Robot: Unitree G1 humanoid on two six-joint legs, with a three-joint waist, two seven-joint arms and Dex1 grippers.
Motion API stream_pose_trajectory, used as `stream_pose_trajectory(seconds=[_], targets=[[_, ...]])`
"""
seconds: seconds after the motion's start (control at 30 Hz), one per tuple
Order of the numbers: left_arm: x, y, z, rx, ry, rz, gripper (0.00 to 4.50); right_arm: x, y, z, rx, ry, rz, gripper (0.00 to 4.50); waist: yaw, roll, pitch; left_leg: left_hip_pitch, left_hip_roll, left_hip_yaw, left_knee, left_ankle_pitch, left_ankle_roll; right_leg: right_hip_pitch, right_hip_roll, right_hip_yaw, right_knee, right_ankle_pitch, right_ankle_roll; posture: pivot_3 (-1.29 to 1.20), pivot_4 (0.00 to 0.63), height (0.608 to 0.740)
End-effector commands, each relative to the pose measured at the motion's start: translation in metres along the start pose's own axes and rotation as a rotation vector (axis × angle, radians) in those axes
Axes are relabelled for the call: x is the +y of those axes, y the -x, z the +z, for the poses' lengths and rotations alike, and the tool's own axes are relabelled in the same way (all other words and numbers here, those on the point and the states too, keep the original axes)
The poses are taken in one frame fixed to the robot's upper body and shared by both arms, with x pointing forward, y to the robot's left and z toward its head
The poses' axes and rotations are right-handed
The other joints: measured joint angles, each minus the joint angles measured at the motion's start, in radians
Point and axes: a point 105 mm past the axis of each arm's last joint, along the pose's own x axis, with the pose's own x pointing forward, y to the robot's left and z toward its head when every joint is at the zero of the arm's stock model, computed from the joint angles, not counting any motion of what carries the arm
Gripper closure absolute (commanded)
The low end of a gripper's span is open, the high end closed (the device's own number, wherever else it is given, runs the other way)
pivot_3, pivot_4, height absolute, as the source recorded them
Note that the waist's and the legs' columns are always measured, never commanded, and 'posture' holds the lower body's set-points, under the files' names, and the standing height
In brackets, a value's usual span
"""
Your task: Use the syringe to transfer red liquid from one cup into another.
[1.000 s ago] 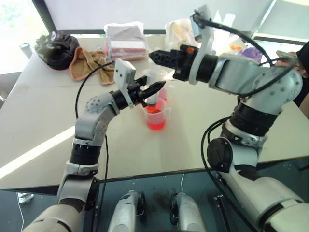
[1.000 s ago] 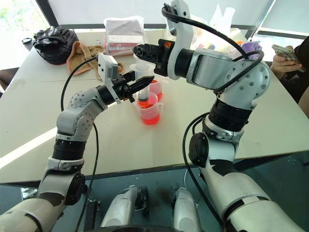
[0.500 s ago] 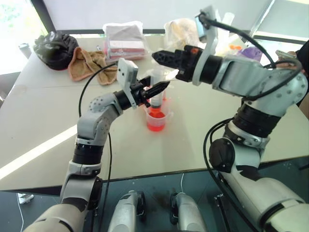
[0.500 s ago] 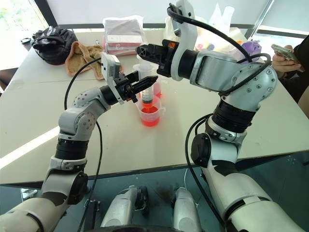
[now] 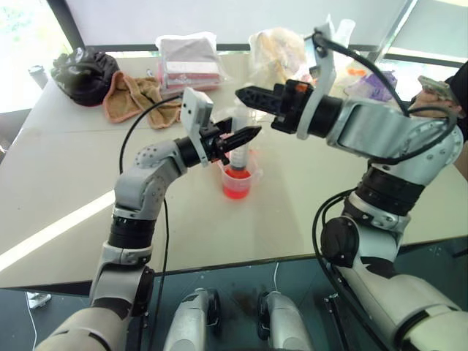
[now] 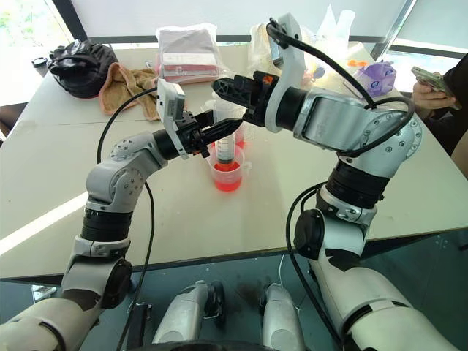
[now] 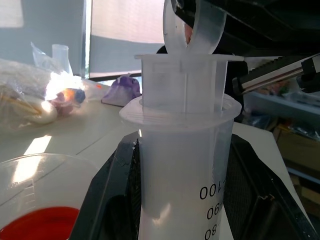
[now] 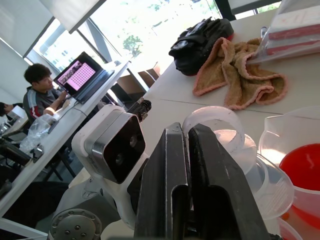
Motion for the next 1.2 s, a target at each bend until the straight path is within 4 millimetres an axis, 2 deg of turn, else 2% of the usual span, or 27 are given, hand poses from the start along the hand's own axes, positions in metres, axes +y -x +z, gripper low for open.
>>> stream_pose_trajectory(seconds=[0.03,0.43,0.7,0.97,1.07,1.2], targets=[[-0.024,-0.014,0.049,-0.133,-0.117,-0.106,2.97,0.016,-0.011,-0.026,0.119,-0.015,0.092,4.45,0.001,0.000,0.000,0.000,0.000,0.000,0.000,0.000,0.000,0.000,0.000,0.000,0.000,0.000,0.000,0.00,0.150,0.740],[-0.025,-0.015,0.048,-0.126,-0.128,-0.110,2.97,0.017,-0.002,-0.029,0.148,-0.093,0.049,4.45,0.001,0.000,0.000,0.001,0.000,0.000,0.001,0.000,0.001,0.001,0.000,0.000,-0.001,0.000,0.000,0.00,0.150,0.740],[-0.023,-0.011,0.047,-0.113,-0.157,-0.107,2.97,0.028,0.007,-0.015,0.125,0.003,0.089,4.45,0.002,0.000,0.000,0.000,0.000,0.000,0.001,0.000,0.001,0.001,0.000,0.000,0.000,0.000,0.000,0.00,0.150,0.740],[-0.024,-0.011,0.046,-0.115,-0.174,-0.106,2.97,0.028,0.012,-0.005,0.101,0.059,0.095,4.45,0.004,0.000,0.000,0.000,0.001,-0.001,0.005,-0.001,0.004,0.002,0.000,0.000,0.000,0.000,0.000,0.00,0.150,0.740],[-0.025,-0.010,0.045,-0.116,-0.175,-0.105,2.97,0.028,0.014,-0.002,0.096,0.080,0.095,3.58,0.004,0.000,0.000,0.000,0.001,-0.001,0.006,-0.002,0.004,0.002,0.000,0.000,0.000,0.000,0.000,0.00,0.150,0.740],[-0.022,-0.009,0.045,-0.116,-0.180,-0.097,2.97,0.024,0.018,0.001,0.091,0.101,0.080,1.66,0.005,0.000,0.000,0.000,0.001,-0.001,0.008,-0.002,0.005,0.003,0.000,0.000,0.001,0.000,0.000,0.00,0.150,0.740]])
